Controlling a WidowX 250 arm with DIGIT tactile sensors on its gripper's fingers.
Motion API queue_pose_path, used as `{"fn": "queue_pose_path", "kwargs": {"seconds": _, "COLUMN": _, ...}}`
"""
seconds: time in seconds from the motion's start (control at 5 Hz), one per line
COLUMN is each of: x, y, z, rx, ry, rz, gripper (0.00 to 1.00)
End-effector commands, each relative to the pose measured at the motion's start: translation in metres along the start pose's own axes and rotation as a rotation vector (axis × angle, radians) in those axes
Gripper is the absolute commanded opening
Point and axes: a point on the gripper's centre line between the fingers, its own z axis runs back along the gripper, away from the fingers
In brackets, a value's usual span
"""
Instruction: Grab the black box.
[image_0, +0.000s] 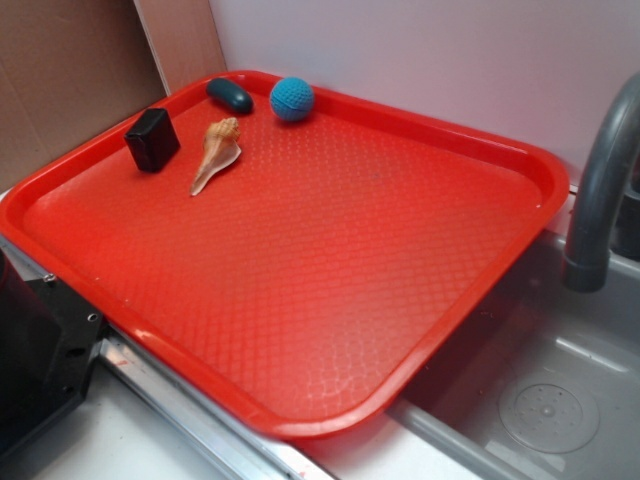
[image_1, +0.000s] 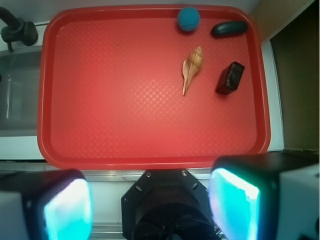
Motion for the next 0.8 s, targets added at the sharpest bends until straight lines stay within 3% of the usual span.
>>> {"fn": "queue_pose_path", "kwargs": {"seconds": 0.0, "x": 0.000, "y": 0.000, "z": 0.000, "rx": 0.000, "ry": 0.000, "rz": 0.000, "gripper": 1.00}}
{"fn": "queue_pose_path", "kwargs": {"seconds": 0.2, "x": 0.012, "y": 0.050, "z": -0.050, "rx": -0.010, "ry": 0.115, "rz": 0.259, "gripper": 1.00}}
{"fn": "queue_pose_path", "kwargs": {"seconds": 0.4, "x": 0.028, "y": 0.089, "z": -0.089, "rx": 0.033, "ry": 0.105, "rz": 0.491, "gripper": 1.00}}
{"fn": "queue_pose_path", "kwargs": {"seconds": 0.6, "x": 0.040, "y": 0.120, "z": -0.119, "rx": 0.053, "ry": 0.043, "rz": 0.558, "gripper": 1.00}}
